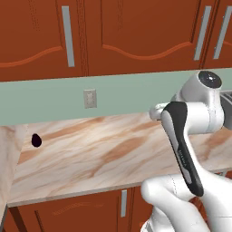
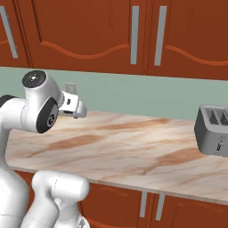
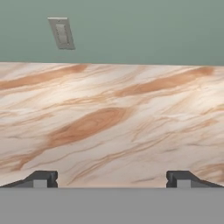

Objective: Close all open cabinet doors.

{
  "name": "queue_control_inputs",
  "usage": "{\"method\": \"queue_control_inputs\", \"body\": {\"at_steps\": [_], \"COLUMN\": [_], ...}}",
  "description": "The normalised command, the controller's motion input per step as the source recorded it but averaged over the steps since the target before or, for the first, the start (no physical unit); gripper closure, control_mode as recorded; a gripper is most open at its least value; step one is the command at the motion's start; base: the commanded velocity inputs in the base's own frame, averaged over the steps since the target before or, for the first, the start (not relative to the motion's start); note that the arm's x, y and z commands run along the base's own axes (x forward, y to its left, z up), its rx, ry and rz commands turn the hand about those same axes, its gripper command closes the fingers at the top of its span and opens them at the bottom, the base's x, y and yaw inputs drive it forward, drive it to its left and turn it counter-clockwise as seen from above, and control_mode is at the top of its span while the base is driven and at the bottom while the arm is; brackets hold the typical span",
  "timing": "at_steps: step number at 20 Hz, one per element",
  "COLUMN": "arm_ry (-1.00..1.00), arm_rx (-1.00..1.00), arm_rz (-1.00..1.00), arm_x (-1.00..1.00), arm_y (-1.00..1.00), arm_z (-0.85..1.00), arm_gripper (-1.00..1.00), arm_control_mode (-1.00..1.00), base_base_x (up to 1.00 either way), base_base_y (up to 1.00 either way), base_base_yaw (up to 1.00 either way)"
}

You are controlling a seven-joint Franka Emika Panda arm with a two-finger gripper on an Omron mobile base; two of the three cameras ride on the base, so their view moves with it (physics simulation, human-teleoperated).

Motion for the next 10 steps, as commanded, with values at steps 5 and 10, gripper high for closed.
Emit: {"method": "queue_control_inputs", "body": {"at_steps": [5, 10], "arm_ry": [-0.18, -0.17], "arm_rx": [0.0, 0.0], "arm_rz": [0.0, 0.0], "arm_x": [-0.41, -0.31], "arm_y": [0.0, 0.0], "arm_z": [0.0, 0.0], "arm_gripper": [-1.0, -1.0], "arm_control_mode": [-1.0, -1.0], "base_base_x": [0.0, 0.0], "base_base_y": [0.0, 0.0], "base_base_yaw": [0.0, 0.0]}}
